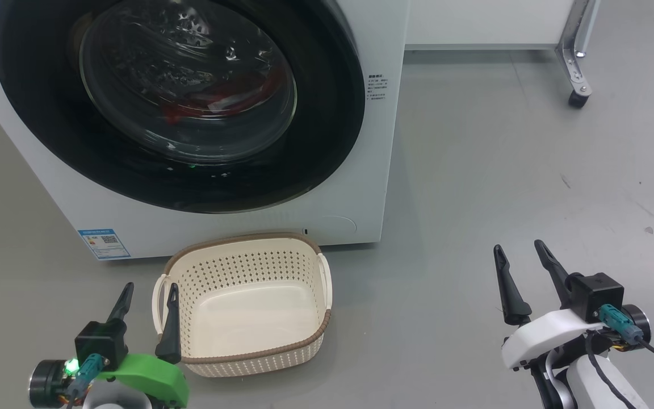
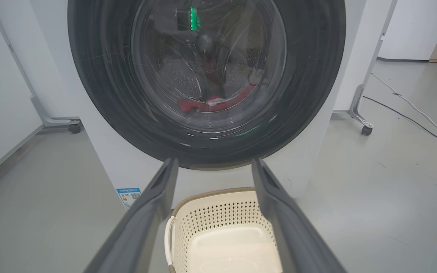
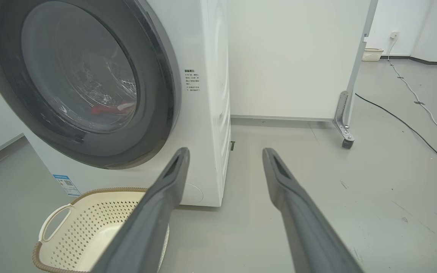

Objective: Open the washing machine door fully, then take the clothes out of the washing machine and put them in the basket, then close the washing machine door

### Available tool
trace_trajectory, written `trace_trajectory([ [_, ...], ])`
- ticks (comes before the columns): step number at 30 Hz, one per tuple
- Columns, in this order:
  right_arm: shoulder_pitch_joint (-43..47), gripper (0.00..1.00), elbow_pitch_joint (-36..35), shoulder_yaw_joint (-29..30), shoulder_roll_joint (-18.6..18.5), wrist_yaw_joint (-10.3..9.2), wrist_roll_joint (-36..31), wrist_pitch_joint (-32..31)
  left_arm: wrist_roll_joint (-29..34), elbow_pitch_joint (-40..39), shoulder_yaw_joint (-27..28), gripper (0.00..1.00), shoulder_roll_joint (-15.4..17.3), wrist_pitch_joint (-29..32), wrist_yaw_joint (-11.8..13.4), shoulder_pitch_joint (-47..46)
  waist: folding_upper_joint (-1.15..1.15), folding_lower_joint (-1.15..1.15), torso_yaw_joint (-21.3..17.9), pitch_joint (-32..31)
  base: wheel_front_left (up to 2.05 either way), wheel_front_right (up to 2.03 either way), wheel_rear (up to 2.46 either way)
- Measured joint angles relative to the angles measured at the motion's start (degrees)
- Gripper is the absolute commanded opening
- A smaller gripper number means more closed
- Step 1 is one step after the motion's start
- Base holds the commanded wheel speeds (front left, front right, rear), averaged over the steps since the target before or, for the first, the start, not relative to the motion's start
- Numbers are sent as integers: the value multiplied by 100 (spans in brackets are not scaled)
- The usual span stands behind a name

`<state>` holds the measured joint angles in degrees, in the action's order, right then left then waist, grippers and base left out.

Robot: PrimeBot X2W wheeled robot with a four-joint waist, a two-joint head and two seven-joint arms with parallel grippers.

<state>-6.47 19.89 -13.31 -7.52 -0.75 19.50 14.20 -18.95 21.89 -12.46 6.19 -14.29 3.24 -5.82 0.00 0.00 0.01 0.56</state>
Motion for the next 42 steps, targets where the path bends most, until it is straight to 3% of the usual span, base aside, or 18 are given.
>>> trace_trajectory([
  [10, 6, 100, 48, 31, 32, 9, -116, 0, 19, 63, 4, 100, -5, 0, 0, -11, 0, 0, 8, -6, 0, 0, 0],
  [11, 7, 78, 55, 35, 35, 10, -120, 0, 34, 73, 4, 100, -5, 0, 0, -11, 0, 0, 7, -6, 0, 0, 0],
  [12, 7, 21, 68, 44, 44, 13, -120, 0, 40, 79, 4, 100, -5, 0, 0, -12, 0, 0, 7, -5, 0, 0, 0],
  [13, 8, 0, 81, 49, 53, 18, -120, 0, 41, 85, 4, 100, -7, 0, 0, -12, 0, 0, 6, -4, 0, 0, 0],
  [28, 7, 0, 102, 207, 164, 231, -41, 0, 58, 115, 40, 100, -23, 0, 0, -49, 0, 0, 4, 41, 0, 0, 0],
  [33, -10, 0, 81, 570, 420, 442, 835, 0, 71, 79, 47, 100, -33, 0, -1, -141, 0, 0, 17, 118, 0, 0, 0],
  [42, -359, 0, 112, 971, 523, 725, 2614, -154, 92, -99, 55, 100, -69, 0, -9, -350, 0, 0, 63, 393, 0, 0, 0],
])
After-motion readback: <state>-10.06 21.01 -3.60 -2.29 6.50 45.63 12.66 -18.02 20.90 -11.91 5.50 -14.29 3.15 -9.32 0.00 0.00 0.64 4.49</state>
